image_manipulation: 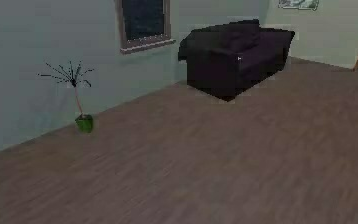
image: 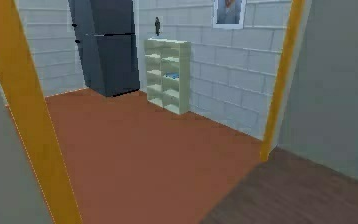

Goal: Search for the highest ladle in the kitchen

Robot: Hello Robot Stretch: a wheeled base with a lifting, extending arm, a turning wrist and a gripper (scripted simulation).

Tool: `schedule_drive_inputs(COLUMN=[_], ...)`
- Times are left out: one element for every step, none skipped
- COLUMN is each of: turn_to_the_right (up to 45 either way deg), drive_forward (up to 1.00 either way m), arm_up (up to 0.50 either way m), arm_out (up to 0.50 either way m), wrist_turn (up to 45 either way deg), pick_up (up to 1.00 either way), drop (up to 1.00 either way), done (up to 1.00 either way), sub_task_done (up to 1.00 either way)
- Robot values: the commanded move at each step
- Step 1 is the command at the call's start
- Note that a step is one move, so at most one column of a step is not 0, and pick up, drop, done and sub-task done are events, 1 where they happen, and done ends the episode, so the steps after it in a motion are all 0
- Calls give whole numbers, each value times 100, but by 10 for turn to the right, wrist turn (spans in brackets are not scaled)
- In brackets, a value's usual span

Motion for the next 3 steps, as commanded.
schedule_drive_inputs(turn_to_the_right=[330, 0, -270], drive_forward=[0, 45, 0], arm_up=[0, 0, 0], arm_out=[0, 0, 0], wrist_turn=[0, 0, 0], pick_up=[0, 0, 0], drop=[0, 0, 0], done=[0, 0, 0], sub_task_done=[0, 0, 0])
